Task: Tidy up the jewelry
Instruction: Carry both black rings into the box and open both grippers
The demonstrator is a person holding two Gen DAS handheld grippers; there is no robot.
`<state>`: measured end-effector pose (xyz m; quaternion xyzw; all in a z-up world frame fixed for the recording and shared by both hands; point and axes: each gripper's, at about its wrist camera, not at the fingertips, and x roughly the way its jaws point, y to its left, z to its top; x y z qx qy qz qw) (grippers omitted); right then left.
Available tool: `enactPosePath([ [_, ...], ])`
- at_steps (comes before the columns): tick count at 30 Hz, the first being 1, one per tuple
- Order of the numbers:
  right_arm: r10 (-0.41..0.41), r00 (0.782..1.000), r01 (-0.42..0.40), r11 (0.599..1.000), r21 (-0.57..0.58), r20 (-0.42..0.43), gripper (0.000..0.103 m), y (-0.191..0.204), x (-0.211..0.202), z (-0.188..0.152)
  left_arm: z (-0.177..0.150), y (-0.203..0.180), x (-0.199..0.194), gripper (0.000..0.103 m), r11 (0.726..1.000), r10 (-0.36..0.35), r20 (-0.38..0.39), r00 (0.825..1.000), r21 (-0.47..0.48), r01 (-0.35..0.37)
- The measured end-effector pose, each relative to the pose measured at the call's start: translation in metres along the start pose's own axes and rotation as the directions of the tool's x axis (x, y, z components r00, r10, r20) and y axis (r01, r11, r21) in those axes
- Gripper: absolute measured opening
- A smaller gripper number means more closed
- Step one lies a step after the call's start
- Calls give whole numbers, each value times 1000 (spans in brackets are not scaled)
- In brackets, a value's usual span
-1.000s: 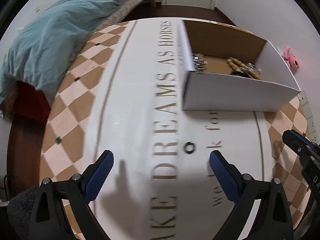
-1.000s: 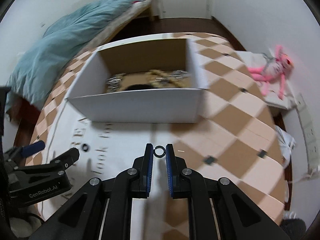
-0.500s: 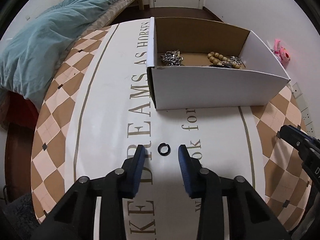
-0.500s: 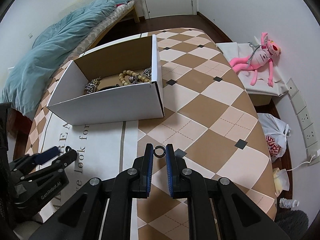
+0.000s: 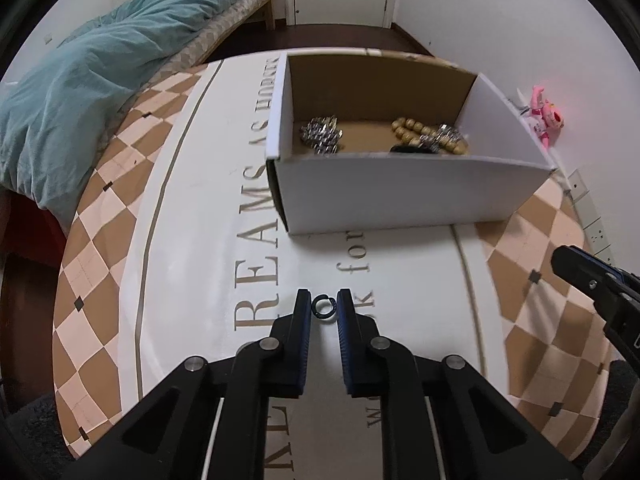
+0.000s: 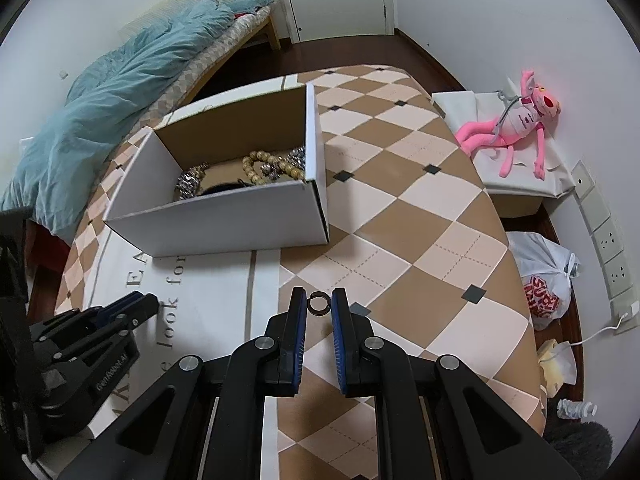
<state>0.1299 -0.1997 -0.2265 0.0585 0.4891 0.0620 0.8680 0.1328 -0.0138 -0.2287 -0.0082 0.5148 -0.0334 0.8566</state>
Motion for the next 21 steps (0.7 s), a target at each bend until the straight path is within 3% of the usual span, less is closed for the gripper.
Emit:
enactPosePath([
  [8,79,995,-78,997,-8,58,13,12,-30,33,42,-9,-53,10,996,-94,92,991,-1,94],
  [11,120,991,-119,993,-15,64,13,16,-34,62,74,-5,-55,10,990,-137,82,987,-17,138],
  [14,143,989,-142,990,-27,45,13,20,-25,91,106,-3,-44,10,990,-137,57,989,-7,138],
  [19,166,982,-169,985,-27,-85,13,22,19,128,137,3,-18,10,987,-157,-34,987,-28,156],
  [21,161,973,-170,984,-44,-167,13,24,39,136,144,2,-8,11,992,-126,-71,990,-20,124],
])
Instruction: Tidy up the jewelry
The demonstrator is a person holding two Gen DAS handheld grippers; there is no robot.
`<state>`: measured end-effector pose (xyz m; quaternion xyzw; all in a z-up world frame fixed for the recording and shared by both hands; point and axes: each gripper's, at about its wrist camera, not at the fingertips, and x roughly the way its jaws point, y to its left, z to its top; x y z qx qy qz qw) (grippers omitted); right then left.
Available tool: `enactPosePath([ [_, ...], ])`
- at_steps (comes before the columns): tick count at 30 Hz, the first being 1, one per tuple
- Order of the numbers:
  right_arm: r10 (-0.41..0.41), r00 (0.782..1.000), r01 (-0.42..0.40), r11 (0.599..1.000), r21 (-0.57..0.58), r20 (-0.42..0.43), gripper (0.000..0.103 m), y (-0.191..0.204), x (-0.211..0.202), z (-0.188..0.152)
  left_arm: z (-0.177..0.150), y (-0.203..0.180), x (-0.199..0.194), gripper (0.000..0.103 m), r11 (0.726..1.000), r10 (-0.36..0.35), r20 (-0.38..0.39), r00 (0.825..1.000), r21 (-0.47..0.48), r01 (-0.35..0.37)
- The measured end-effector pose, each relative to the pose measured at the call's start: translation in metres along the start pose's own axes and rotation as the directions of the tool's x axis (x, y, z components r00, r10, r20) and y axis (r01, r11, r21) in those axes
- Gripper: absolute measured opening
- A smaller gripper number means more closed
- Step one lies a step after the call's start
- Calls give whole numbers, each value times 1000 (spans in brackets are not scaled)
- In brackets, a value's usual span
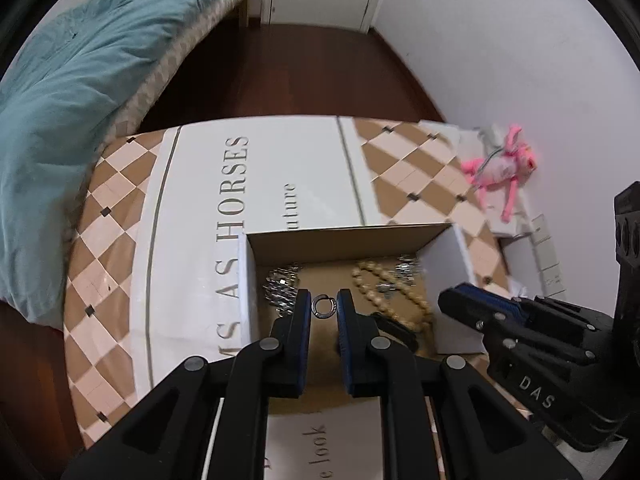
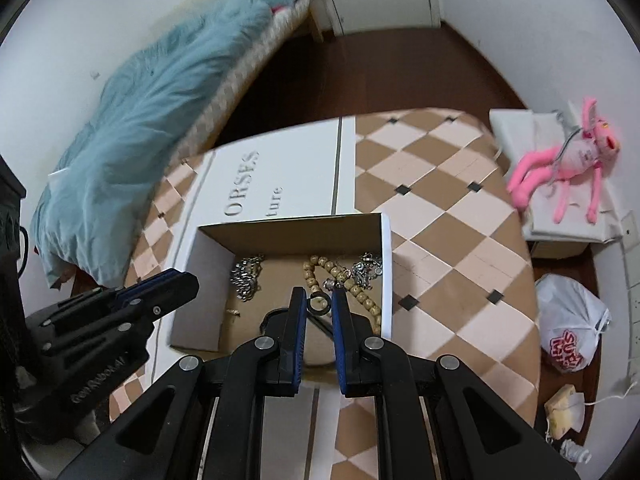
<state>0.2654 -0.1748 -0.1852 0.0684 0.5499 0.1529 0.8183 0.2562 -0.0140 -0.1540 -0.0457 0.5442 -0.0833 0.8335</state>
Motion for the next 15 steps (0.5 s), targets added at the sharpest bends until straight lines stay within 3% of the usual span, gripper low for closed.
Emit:
enactPosePath([
  [5,-35,996,35,999,-2,-84,15,-4,19,8,4,3,8,12,999,29,-35,999,-17,-30],
  [7,-45,995,45,999,-5,-86,22,-5,19,9,6,5,6,16,999,35,-32,999,-23,-35],
  [8,-50,996,50,999,-3,-77,28,-6,16,9,7,6,5,24,999,39,-28,999,-25,-39],
  [9,-49,996,49,999,1,-71,30,-7,14,9,7,7,3,38,998,52,-20,998,-28,-52],
  [10,-53,997,53,999,-2,-65,30,-6,12,9,8,8,1,47,998,57,-12,998,-28,-58],
  [11,-54,997,54,999,-4,-59,30,-7,9,9,8,9,-2,65,997,65,0,998,-32,-65],
  [12,-54,997,54,999,-2,-50,30,-7,6,9,9,11,-4,74,996,75,8,997,-37,-75],
  [15,-85,996,85,996,-15,-27,31,-5,-3,8,8,12,-10,79,993,114,26,993,-36,-113],
])
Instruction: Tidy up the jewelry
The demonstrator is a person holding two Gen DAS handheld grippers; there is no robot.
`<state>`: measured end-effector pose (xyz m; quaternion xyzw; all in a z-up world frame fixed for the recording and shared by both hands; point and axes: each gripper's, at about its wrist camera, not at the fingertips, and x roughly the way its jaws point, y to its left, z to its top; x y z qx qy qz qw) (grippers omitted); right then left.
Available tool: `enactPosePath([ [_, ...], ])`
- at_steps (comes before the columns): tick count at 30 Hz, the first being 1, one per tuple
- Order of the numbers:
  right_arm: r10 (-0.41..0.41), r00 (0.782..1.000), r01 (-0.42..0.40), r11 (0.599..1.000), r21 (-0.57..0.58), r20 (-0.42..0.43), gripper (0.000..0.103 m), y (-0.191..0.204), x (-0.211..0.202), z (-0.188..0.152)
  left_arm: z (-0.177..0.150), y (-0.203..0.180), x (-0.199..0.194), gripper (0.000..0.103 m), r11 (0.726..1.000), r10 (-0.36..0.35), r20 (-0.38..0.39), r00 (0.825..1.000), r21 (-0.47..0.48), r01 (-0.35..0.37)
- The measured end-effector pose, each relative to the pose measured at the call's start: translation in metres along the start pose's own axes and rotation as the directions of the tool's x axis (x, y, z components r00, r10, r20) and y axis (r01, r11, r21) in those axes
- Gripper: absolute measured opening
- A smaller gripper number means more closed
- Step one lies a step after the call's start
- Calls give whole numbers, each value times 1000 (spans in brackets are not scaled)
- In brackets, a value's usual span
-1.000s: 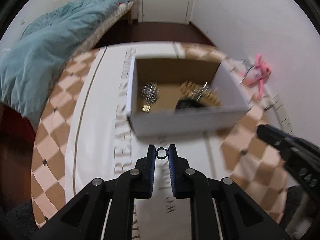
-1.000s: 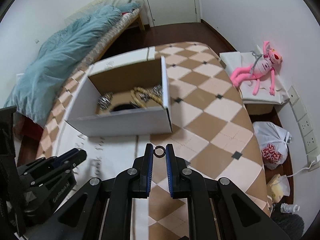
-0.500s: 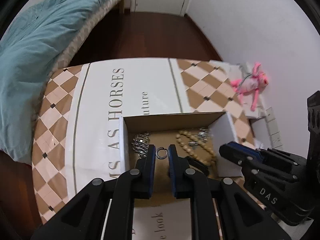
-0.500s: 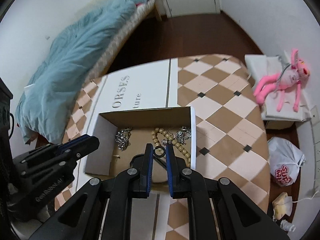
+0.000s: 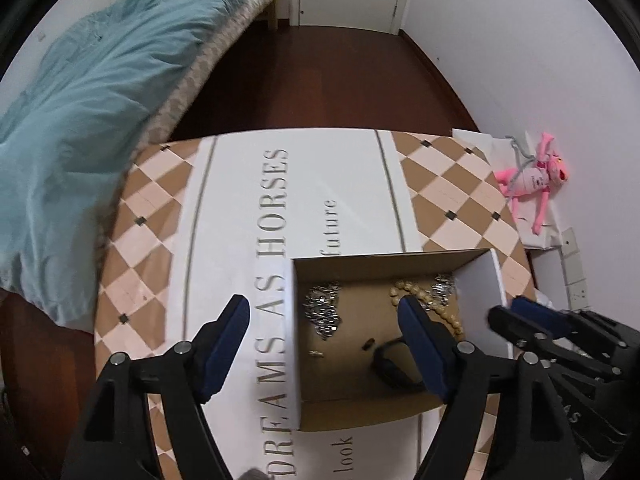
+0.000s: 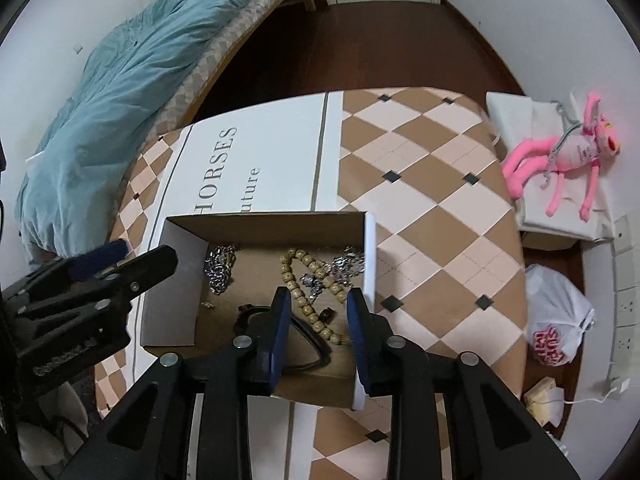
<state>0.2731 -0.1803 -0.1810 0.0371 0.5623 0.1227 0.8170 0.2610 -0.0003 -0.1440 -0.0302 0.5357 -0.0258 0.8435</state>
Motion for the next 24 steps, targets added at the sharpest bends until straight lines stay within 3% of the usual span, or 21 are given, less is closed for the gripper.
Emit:
enactPosePath([
  [2,-29,999,29,1000,-5,17,36,0,-5,-2,-2,2,0,94,1000,14,0,1000,-3,-14],
  [3,-41,999,41,999,-6,22,40,-1,-7,-3,-4,2,-1,97,1000,28,6,1000,-3,-28],
  [5,-72,997,73,997,-8,28,63,-3,-9,-6,-9,3,-1,97,998,56,18,998,0,-56],
  [7,-109,994,109,994,-16,27,76,-4,-9,-10,-15,3,-1,97,998,70,26,997,-1,-70],
  [9,-142,990,142,990,-22,18,99,-5,-5,-14,-22,4,2,97,997,75,23,997,-7,-75],
  [24,-227,974,227,974,-23,14,102,-10,2,-41,-52,3,-1,98,995,99,30,995,-33,-98],
])
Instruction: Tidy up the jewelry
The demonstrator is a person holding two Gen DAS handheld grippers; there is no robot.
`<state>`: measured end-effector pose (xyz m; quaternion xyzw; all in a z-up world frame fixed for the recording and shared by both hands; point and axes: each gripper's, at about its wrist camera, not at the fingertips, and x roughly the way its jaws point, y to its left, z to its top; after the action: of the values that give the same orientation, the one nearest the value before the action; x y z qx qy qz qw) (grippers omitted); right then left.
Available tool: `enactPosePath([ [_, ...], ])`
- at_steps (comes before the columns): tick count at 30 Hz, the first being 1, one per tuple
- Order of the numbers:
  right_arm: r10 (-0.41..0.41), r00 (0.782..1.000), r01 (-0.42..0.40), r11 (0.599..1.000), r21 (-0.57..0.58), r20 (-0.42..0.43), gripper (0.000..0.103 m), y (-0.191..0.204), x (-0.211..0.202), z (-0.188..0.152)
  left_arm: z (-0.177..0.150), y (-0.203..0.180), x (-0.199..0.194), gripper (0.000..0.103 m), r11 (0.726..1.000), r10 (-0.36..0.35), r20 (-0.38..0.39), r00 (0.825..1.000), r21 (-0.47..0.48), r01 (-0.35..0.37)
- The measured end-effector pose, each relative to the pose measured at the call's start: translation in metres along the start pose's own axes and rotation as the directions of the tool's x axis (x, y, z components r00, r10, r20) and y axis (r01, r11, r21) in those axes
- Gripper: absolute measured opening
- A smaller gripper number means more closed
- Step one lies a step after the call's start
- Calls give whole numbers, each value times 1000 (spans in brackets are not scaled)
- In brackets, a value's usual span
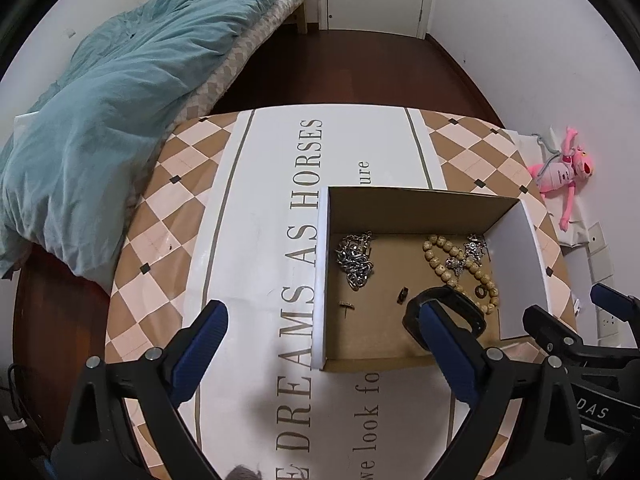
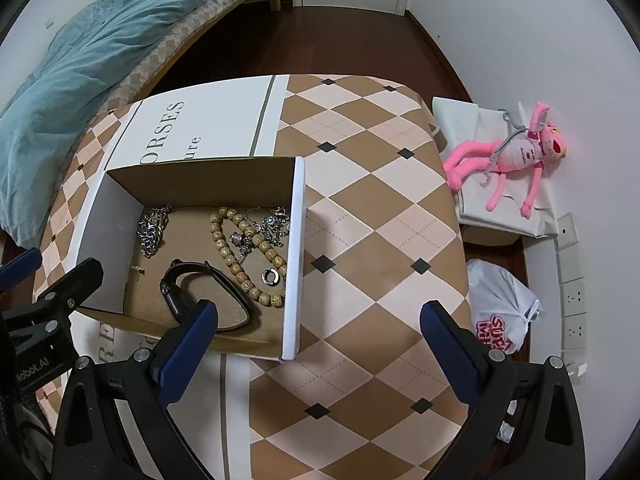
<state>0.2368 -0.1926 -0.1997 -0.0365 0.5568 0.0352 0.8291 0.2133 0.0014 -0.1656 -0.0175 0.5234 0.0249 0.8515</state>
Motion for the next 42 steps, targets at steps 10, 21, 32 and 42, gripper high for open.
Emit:
enactPosePath([
  [10,-2,996,-1,1000,26,94,102,-3,-62,-17,-10,1,-67,98,1000,16,90,996,2,-16],
  [21,-48,958,36,998,48,283,103,-4,-190,-58,-33,10,-175,98,999,19,222,975,-45,-9],
  [32,-43,921,38,999,21,388,103,7,-281,-87,-56,19,-246,98,999,-1,295,956,-37,12],
  [42,-18,915,12,1000,16,403,103,8,-312,-101,-64,17,-261,98,999,-23,288,957,-31,34],
])
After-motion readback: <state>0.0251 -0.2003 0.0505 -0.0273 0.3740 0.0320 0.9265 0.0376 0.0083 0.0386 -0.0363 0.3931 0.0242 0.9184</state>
